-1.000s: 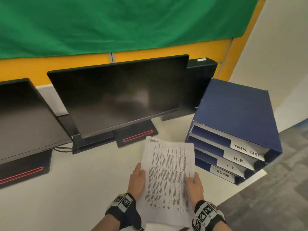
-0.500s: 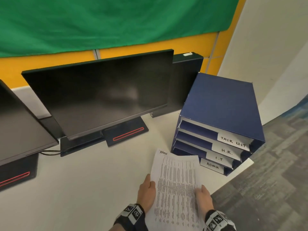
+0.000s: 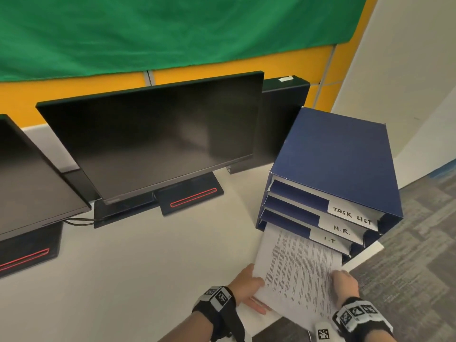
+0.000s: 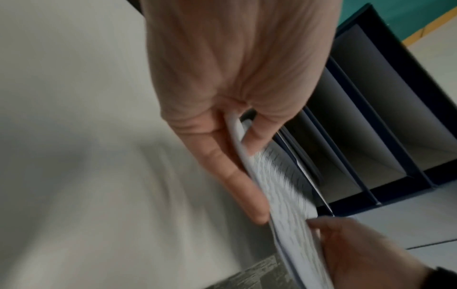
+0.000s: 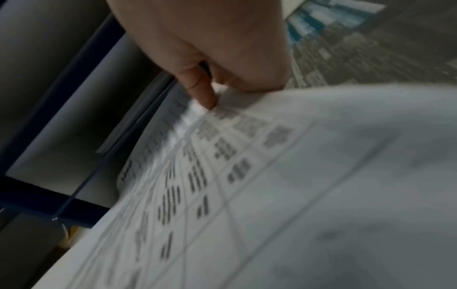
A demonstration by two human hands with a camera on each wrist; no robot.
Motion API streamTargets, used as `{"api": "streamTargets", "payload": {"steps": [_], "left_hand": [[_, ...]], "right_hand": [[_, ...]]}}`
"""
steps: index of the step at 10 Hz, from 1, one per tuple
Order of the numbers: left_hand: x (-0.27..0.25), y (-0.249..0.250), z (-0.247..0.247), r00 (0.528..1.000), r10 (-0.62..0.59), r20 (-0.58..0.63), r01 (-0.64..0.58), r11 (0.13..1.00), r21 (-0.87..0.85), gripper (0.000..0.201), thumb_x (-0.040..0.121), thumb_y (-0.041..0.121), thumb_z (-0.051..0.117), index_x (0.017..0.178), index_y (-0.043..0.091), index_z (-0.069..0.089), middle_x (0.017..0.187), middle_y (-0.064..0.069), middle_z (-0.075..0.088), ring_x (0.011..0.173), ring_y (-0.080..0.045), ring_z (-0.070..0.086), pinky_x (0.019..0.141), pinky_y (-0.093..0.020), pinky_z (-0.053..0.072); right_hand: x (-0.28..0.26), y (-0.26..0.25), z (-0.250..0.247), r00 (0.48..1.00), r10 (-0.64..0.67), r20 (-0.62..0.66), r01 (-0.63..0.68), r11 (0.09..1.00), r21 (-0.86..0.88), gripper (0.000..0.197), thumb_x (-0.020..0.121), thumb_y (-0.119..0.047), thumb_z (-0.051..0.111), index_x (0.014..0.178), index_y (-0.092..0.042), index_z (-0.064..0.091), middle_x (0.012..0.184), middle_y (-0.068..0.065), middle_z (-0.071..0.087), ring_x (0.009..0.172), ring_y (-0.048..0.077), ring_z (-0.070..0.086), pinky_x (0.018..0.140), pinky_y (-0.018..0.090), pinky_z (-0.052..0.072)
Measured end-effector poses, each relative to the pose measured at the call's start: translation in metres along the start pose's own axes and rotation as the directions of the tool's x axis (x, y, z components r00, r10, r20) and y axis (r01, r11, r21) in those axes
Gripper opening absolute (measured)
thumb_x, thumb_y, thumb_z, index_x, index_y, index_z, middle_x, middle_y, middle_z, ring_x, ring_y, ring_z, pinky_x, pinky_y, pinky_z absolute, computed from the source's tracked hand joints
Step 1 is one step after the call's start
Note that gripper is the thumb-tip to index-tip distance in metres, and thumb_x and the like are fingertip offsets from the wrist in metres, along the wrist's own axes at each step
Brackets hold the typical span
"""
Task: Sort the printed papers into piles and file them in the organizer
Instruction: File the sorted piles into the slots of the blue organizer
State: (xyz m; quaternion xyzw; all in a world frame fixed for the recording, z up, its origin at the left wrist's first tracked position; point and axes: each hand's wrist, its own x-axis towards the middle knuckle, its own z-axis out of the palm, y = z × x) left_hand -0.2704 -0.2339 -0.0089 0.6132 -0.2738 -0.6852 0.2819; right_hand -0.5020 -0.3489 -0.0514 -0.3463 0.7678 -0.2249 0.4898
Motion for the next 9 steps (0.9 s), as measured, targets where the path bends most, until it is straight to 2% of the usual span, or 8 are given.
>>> {"api": "streamTargets", "payload": {"steps": [2, 3, 4, 5, 6, 7, 8, 9], "left_hand": [[0.020, 0.032, -0.003, 0.977, 0.050, -0.208, -0.060, 0.997, -0.045, 0.037, 0.093, 0.002, 0.029, 0.123, 0.023, 0.036, 0.130, -0.004, 0.050, 0.065, -0.022, 0.067, 0.045, -0.022, 0.053], [0.033, 0.045, 0.002, 0.960, 0.063, -0.272, -0.069, 0.998, -0.012, 0.035, 0.091, 0.000, 0.025, 0.117, 0.019, 0.039, 0.116, -0.005, 0.058, 0.048, -0.013, 0.054, 0.038, -0.016, 0.042], [0.049, 0.051, 0.011, 0.959, 0.088, -0.270, -0.089, 0.996, 0.010, 0.033, 0.090, 0.002, 0.024, 0.116, 0.017, 0.038, 0.111, -0.008, 0.059, 0.045, -0.009, 0.045, 0.037, -0.016, 0.034], [0.058, 0.055, 0.013, 0.954, 0.119, -0.276, -0.122, 0.992, 0.008, 0.031, 0.091, 0.005, 0.027, 0.118, 0.016, 0.039, 0.113, -0.010, 0.060, 0.043, -0.008, 0.047, 0.036, -0.016, 0.036], [0.060, 0.063, 0.005, 0.947, 0.146, -0.288, -0.171, 0.983, -0.066, 0.022, 0.096, 0.010, 0.036, 0.117, 0.016, 0.040, 0.102, -0.009, 0.061, 0.046, -0.011, 0.059, 0.043, -0.020, 0.048], [0.059, 0.067, -0.013, 0.937, 0.133, -0.322, -0.193, 0.967, -0.165, 0.018, 0.097, 0.019, 0.045, 0.115, 0.019, 0.041, 0.094, -0.007, 0.056, 0.057, -0.019, 0.063, 0.051, -0.026, 0.053], [0.052, 0.065, -0.033, 0.927, 0.135, -0.349, -0.184, 0.977, -0.111, 0.021, 0.097, 0.027, 0.044, 0.115, 0.017, 0.045, 0.101, -0.010, 0.057, 0.063, -0.020, 0.063, 0.054, -0.025, 0.053], [0.038, 0.045, -0.052, 0.926, 0.167, -0.337, -0.209, 0.974, -0.090, 0.024, 0.097, 0.029, 0.045, 0.113, 0.012, 0.050, 0.093, -0.009, 0.059, 0.058, -0.018, 0.060, 0.054, -0.025, 0.052]], "right_hand": [[-0.057, -0.027, -0.024, 0.907, -0.048, 0.418, -0.124, 0.918, 0.376, 0.022, 0.090, -0.032, 0.053, 0.099, -0.014, 0.061, 0.097, 0.014, 0.067, 0.090, 0.031, 0.062, 0.078, 0.043, 0.051], [-0.079, 0.000, -0.027, 0.813, 0.066, 0.578, -0.309, 0.891, 0.333, 0.048, 0.074, -0.039, 0.071, 0.105, -0.004, 0.061, 0.072, 0.014, 0.063, 0.056, 0.025, 0.058, 0.046, 0.030, 0.049], [-0.087, 0.012, -0.011, 0.761, 0.120, 0.637, -0.399, 0.861, 0.315, 0.050, 0.072, -0.027, 0.070, 0.115, -0.004, 0.060, 0.051, 0.010, 0.043, 0.036, 0.018, 0.041, 0.034, 0.025, 0.033], [-0.087, -0.013, 0.013, 0.815, 0.080, 0.573, -0.389, 0.809, 0.440, 0.022, 0.079, -0.014, 0.065, 0.099, -0.005, 0.064, 0.050, 0.008, 0.058, 0.035, 0.014, 0.054, 0.034, 0.021, 0.046], [-0.070, -0.046, 0.031, 0.872, 0.121, 0.475, -0.419, 0.686, 0.594, 0.010, 0.080, -0.004, 0.061, 0.089, -0.001, 0.060, 0.053, 0.011, 0.067, 0.043, 0.016, 0.065, 0.039, 0.023, 0.053], [-0.041, -0.064, 0.047, 0.940, 0.126, 0.316, -0.306, 0.720, 0.623, 0.013, 0.090, -0.009, 0.056, 0.100, -0.002, 0.061, 0.063, 0.014, 0.071, 0.053, 0.021, 0.069, 0.054, 0.028, 0.059], [-0.027, -0.079, 0.060, 0.962, 0.123, 0.242, -0.253, 0.728, 0.637, 0.022, 0.094, -0.031, 0.049, 0.085, -0.018, 0.064, 0.094, 0.007, 0.070, 0.095, 0.025, 0.064, 0.093, 0.029, 0.047], [-0.024, -0.077, 0.069, 0.907, 0.058, 0.418, -0.375, 0.564, 0.735, 0.017, 0.096, -0.002, 0.037, 0.092, -0.004, 0.054, 0.107, 0.013, 0.059, 0.120, 0.029, 0.050, 0.104, 0.042, 0.041]]}}
